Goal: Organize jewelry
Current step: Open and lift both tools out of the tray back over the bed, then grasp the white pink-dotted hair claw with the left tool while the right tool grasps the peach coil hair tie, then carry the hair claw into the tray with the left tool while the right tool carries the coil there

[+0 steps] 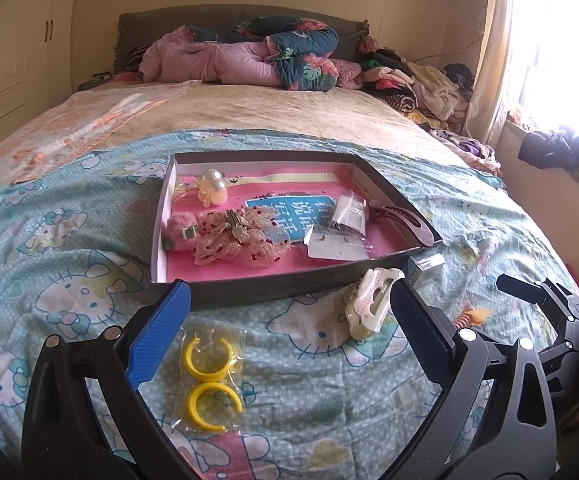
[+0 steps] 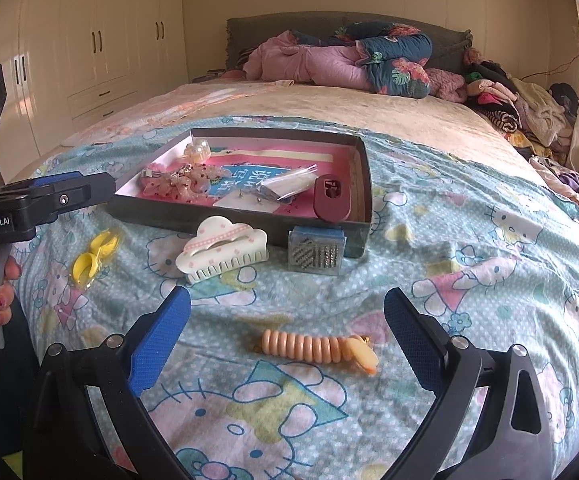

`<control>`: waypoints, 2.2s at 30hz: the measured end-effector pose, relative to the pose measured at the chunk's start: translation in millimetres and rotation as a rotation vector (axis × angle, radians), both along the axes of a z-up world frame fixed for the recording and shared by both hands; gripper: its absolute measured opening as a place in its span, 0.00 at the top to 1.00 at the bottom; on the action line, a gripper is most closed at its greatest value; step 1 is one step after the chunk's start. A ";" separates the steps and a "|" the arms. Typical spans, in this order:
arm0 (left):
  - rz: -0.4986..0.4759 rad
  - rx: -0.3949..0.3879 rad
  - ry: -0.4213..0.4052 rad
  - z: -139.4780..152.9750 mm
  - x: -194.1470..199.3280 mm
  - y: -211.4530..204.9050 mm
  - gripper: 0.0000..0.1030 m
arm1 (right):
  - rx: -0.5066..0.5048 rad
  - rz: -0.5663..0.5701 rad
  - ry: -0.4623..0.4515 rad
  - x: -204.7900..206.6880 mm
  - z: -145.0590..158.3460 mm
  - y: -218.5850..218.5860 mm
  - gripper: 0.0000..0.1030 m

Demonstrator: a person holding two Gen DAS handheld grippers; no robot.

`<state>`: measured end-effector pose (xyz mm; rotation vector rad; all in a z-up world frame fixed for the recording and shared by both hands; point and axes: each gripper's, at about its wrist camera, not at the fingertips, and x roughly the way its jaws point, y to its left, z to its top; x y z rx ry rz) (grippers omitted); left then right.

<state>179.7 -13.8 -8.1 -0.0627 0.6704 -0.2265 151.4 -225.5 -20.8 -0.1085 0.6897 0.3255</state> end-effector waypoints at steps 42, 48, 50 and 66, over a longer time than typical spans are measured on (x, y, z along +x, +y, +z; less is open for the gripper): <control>-0.128 0.131 0.144 -58.4 49.9 -72.8 0.11 | 0.028 -0.062 0.110 12.0 -53.5 -16.6 0.29; -0.156 0.115 0.164 -63.3 55.1 -78.0 0.21 | 0.039 -0.045 0.103 8.1 -52.9 -15.3 0.31; -0.170 0.107 0.171 -64.2 56.1 -80.7 0.31 | 0.047 -0.033 0.105 6.1 -52.2 -14.8 0.31; -0.202 -0.008 0.206 -60.6 49.1 -69.1 0.64 | 0.075 0.005 0.121 -8.2 -45.1 -11.6 0.31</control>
